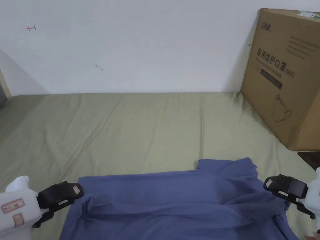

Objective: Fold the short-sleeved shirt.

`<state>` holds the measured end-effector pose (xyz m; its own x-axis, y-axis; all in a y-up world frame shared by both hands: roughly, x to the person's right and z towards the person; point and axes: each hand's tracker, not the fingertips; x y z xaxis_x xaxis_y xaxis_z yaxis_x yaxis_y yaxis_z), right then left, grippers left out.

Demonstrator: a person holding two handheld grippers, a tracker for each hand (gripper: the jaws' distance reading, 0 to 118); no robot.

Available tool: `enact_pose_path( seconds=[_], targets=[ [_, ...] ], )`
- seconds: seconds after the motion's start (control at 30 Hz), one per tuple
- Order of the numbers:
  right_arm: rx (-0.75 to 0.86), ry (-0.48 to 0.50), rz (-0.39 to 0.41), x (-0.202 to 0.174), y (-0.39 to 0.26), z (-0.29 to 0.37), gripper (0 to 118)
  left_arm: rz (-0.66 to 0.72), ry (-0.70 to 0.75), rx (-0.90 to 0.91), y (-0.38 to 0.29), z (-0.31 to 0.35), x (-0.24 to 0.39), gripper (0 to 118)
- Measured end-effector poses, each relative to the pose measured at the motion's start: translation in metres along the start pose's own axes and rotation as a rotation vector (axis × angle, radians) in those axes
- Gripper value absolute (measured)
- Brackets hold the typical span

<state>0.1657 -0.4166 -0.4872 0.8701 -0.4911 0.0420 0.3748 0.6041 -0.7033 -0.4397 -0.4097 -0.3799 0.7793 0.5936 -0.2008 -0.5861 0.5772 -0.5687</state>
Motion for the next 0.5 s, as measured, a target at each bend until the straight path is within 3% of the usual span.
enact_pose_path(
  seconds=[0.17, 0.27, 0.3, 0.33, 0.37, 0.4, 0.43, 0.5],
  targets=[
    [0.23, 0.089, 0.195, -0.044, -0.048, 0.075, 106, -0.315, 0.068, 0.306, -0.058, 0.07, 0.048, 106],
    [0.386, 0.115, 0.34, -0.07, -0.081, 0.114, 103, -0.423, 0.085, 0.445, -0.093, 0.104, 0.075, 94],
    [0.441, 0.122, 0.376, -0.077, -0.092, 0.126, 92, -0.442, 0.085, 0.479, -0.099, 0.109, 0.073, 75],
    [0.489, 0.117, 0.395, -0.076, -0.1, 0.13, 67, -0.446, 0.073, 0.504, -0.108, 0.118, 0.078, 52],
    [0.519, 0.106, 0.405, -0.08, -0.106, 0.135, 25, -0.44, 0.079, 0.529, -0.114, 0.124, 0.082, 22],
    [0.519, 0.072, 0.422, -0.086, -0.109, 0.135, 0, -0.434, 0.105, 0.555, -0.119, 0.128, 0.086, 0],
    [0.514, 0.057, 0.423, -0.087, -0.112, 0.137, 0, -0.436, 0.132, 0.583, -0.121, 0.133, 0.086, 0],
    [0.442, 0.122, 0.441, -0.086, -0.107, 0.132, 0, -0.424, 0.065, 0.556, -0.114, 0.139, 0.085, 0]
  ],
)
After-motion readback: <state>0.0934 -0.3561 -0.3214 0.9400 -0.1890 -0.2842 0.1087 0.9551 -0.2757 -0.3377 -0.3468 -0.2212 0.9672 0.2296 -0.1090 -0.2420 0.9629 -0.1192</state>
